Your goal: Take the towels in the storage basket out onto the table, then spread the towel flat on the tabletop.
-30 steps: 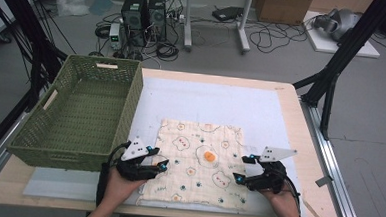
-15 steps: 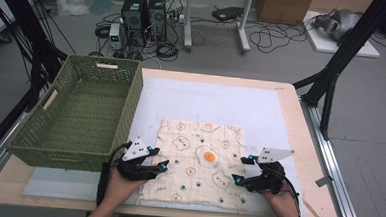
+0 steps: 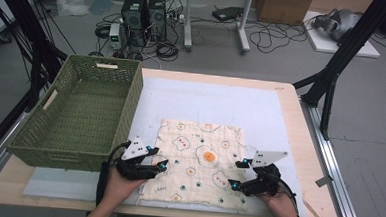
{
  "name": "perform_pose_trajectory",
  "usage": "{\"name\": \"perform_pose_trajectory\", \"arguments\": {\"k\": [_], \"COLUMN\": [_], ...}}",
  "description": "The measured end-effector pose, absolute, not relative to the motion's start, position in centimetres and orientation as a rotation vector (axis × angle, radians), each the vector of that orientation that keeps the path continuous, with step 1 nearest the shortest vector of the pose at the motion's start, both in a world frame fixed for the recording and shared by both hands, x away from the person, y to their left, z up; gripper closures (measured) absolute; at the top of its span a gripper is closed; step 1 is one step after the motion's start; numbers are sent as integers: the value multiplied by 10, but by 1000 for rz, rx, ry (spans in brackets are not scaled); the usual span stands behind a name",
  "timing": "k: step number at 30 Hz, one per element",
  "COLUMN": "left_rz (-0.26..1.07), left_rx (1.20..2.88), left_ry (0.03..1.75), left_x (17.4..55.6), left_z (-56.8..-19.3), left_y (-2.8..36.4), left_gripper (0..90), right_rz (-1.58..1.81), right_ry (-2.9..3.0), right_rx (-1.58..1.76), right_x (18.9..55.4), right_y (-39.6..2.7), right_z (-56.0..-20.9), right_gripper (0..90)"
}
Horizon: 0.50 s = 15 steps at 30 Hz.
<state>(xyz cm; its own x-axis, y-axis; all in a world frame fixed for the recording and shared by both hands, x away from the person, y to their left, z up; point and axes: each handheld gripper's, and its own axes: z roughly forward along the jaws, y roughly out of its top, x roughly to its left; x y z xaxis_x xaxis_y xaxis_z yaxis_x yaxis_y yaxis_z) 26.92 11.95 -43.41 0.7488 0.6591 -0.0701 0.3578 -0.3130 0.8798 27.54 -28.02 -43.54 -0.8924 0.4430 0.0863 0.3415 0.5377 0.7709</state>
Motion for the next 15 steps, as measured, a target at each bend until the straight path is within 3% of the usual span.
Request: {"name": "perform_pose_trajectory", "arguments": {"k": [15], "left_rz": [375], "left_rx": [1933], "left_ry": [779], "left_x": [271], "left_z": [-434], "left_y": [121], "left_gripper": [443], "right_rz": [1274], "right_ry": [2644], "right_rx": [689], "right_x": [276], "right_y": [-280], "right_z": [-435], "right_gripper": [295]}}
